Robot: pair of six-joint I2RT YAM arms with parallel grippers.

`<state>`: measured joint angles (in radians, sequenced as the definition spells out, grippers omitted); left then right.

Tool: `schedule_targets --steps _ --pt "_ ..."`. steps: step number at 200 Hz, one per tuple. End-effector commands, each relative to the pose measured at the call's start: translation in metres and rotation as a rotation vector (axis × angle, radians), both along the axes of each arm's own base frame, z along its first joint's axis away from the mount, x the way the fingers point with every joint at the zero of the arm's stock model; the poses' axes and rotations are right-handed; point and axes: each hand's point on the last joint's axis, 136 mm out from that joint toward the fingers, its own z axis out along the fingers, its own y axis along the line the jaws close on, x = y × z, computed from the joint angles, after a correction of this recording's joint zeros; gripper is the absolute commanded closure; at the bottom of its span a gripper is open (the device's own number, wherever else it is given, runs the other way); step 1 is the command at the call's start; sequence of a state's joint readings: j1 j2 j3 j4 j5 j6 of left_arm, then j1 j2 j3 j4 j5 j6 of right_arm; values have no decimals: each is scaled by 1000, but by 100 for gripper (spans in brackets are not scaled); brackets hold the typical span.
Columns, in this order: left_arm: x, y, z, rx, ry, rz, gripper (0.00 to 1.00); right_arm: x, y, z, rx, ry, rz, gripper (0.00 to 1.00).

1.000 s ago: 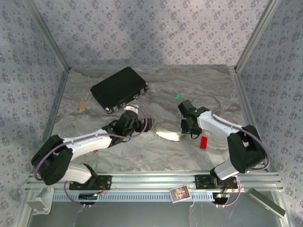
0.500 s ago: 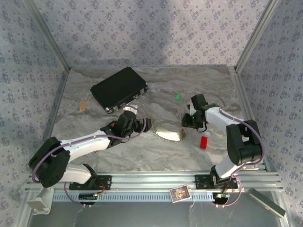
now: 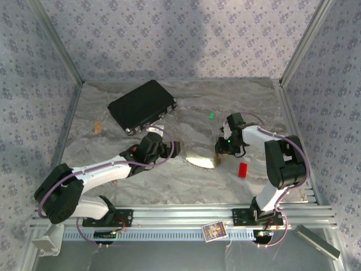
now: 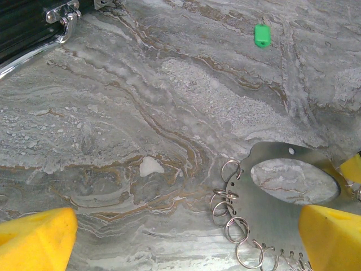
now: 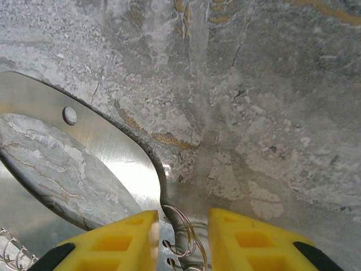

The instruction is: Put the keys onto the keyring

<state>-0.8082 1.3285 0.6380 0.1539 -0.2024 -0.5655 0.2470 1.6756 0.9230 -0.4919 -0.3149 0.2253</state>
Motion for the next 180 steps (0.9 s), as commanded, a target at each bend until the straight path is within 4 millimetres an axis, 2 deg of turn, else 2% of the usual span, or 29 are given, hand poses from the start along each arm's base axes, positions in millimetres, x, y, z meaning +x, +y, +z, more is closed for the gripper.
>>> schedule_targets --steps 1,84,147,180 --pt "1 -2 12 -13 -35 -6 0 2 8 0 24 9 44 75" --pt "1 -1 13 -12 -39 -3 0 4 10 9 7 -15 73 100" --pt "1 5 17 -9 -54 15 0 4 20 35 -93 -104 157 100" --pt "1 5 16 -6 -56 19 0 4 27 32 -152 -117 182 100"
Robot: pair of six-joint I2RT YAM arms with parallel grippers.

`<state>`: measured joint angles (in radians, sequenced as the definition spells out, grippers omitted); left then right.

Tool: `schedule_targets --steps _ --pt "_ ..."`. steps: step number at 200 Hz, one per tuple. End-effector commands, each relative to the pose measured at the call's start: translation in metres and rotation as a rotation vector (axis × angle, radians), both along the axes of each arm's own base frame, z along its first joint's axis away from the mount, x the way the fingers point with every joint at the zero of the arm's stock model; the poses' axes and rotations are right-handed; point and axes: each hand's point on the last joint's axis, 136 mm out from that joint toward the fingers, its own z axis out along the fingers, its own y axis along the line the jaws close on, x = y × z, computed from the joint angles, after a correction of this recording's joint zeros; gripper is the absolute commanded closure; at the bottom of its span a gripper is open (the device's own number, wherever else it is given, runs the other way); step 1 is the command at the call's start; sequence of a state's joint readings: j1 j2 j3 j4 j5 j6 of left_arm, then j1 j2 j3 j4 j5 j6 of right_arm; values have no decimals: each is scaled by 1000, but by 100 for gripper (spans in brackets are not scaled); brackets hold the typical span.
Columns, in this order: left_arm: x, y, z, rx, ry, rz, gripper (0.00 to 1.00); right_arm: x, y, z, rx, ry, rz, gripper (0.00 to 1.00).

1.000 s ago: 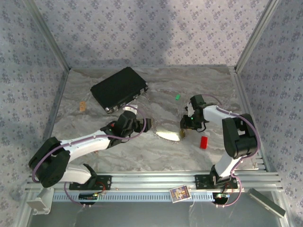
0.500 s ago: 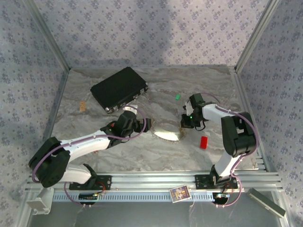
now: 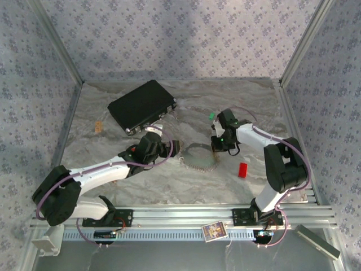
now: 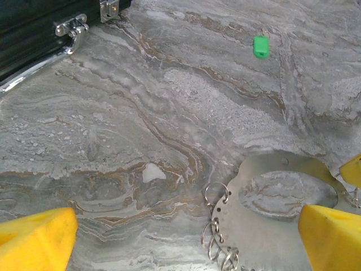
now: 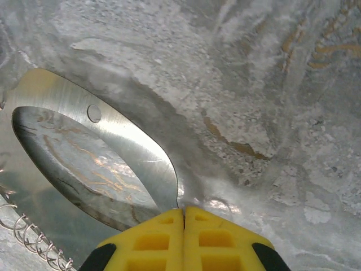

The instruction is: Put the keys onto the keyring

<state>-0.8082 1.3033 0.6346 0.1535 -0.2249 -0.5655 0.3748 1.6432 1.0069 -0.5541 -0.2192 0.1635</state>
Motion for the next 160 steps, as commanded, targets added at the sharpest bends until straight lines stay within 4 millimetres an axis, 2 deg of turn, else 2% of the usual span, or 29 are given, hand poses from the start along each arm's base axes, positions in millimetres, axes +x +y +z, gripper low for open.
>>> schedule_targets --steps 1,77,82,114,160 --pt "0 2 8 1 -31 2 0 1 -2 5 -70 -21 20 100" --pt "0 5 8 6 -35 14 0 5 4 -15 -93 36 12 100" --pt "0 5 7 8 -34 14 0 -1 2 -19 -106 63 13 100" --pt "0 7 6 18 -32 19 0 0 4 -20 -100 73 11 100" --pt "0 9 5 27 -32 29 0 -2 3 -23 -107 87 17 92"
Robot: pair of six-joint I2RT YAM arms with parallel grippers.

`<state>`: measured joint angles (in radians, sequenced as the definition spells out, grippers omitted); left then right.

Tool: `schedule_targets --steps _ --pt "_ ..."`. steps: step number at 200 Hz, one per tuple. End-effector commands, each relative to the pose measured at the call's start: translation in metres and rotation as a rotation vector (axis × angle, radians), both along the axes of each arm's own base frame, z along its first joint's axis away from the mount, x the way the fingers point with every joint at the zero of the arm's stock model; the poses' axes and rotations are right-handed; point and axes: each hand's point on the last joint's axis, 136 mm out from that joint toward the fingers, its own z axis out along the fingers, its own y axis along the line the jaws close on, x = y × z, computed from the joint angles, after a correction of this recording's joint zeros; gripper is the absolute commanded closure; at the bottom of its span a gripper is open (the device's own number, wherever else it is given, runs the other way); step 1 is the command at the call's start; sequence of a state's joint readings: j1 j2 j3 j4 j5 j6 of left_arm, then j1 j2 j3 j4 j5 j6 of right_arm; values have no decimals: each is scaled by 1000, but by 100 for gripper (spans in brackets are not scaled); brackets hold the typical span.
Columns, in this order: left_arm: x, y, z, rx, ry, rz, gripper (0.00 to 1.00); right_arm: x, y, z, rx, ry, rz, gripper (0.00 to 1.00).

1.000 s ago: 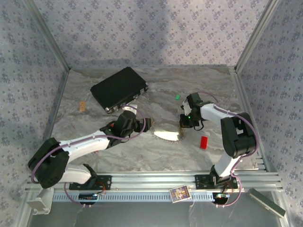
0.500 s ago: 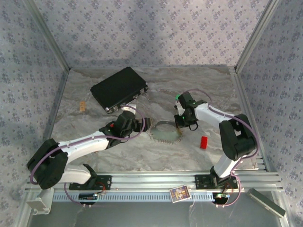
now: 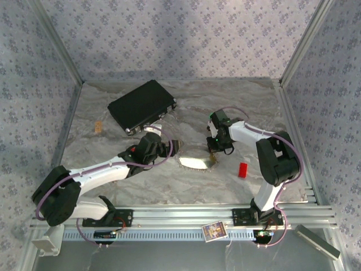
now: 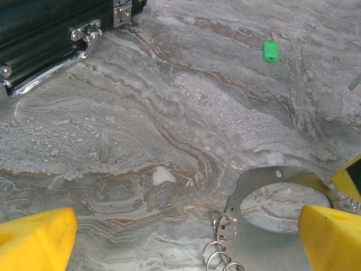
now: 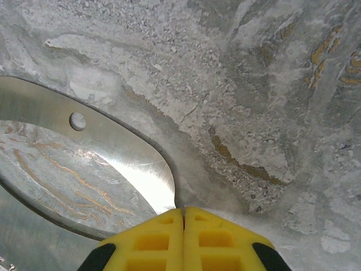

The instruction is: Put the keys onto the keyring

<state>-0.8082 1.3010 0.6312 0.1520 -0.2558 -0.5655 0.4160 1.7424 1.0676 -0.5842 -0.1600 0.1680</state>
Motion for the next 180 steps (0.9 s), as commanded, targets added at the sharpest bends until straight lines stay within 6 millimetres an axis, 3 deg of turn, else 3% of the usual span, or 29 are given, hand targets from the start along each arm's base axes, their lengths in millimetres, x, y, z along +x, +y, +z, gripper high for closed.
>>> schedule_targets --steps 1,104,156,180 --pt "-2 4 5 14 -22 4 0 -6 -3 -5 -29 45 -6 91" --pt "-2 12 8 14 -39 37 0 -7 -5 -5 -45 51 -6 87" --pt "-3 16 10 16 -47 45 0 -6 -5 -1 -47 44 0 100" --pt "-3 21 15 32 -66 54 0 -3 -2 9 -34 15 14 100"
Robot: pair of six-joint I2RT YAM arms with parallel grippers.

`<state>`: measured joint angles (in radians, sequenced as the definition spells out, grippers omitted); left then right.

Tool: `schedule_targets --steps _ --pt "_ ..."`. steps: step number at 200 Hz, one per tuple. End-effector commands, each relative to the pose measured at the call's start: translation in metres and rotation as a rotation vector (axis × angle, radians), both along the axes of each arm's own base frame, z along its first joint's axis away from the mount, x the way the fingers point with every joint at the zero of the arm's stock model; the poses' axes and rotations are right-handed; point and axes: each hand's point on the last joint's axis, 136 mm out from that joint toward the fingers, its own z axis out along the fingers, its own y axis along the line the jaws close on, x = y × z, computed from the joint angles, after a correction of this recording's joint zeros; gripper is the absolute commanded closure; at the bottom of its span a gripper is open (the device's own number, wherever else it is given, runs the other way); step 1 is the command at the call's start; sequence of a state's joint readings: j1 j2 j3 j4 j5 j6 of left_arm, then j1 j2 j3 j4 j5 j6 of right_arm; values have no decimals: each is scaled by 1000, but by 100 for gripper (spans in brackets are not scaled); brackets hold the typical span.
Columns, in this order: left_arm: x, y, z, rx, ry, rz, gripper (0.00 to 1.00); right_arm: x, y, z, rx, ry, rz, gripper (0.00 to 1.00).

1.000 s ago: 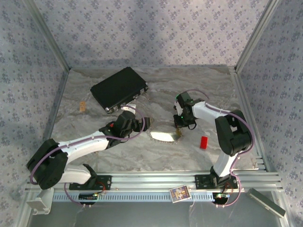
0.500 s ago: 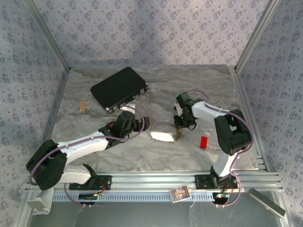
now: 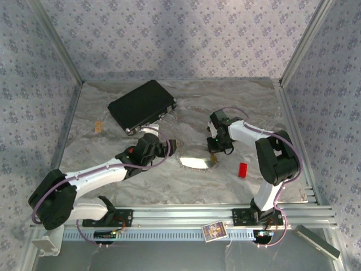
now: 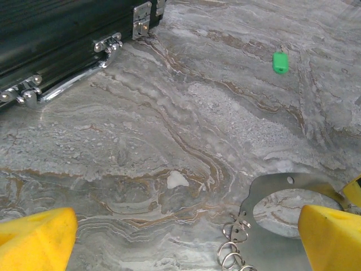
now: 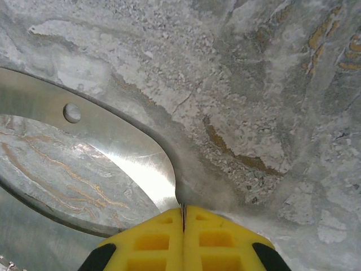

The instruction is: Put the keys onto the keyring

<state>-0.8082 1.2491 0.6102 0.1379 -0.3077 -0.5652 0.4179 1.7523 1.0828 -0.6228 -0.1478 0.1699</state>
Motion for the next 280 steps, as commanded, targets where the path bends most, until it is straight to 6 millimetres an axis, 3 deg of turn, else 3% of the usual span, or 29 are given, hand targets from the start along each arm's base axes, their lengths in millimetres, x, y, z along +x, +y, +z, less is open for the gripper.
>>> schedule_targets --steps 1,14,45,82,117,145,186,226,263,266,280 --pt "-2 8 7 26 -34 13 0 1 2 10 -9 -12 19 100" --pt "-2 11 11 46 -51 9 2 2 5 18 -15 -44 53 100" --pt "-1 19 25 112 -100 -15 17 6 17 48 -12 -149 123 100" --pt "2 22 56 179 -210 -97 19 7 35 97 21 -303 204 100" --pt "-7 10 102 149 -386 -248 23 -7 66 146 142 -461 396 100" --pt "-24 -6 124 151 -484 -409 33 -23 95 178 229 -620 604 100" --pt "-41 -16 122 249 -515 -580 45 -40 113 203 274 -706 785 100" --pt "-63 -33 113 279 -548 -785 59 -56 124 212 323 -734 912 100" --pt "-69 -40 104 291 -541 -858 64 -76 130 208 358 -712 1026 100" --pt "-69 -40 105 290 -542 -861 64 -74 133 220 362 -741 1031 100" --pt "-73 -43 105 280 -544 -891 65 -79 135 221 371 -744 1065 100"
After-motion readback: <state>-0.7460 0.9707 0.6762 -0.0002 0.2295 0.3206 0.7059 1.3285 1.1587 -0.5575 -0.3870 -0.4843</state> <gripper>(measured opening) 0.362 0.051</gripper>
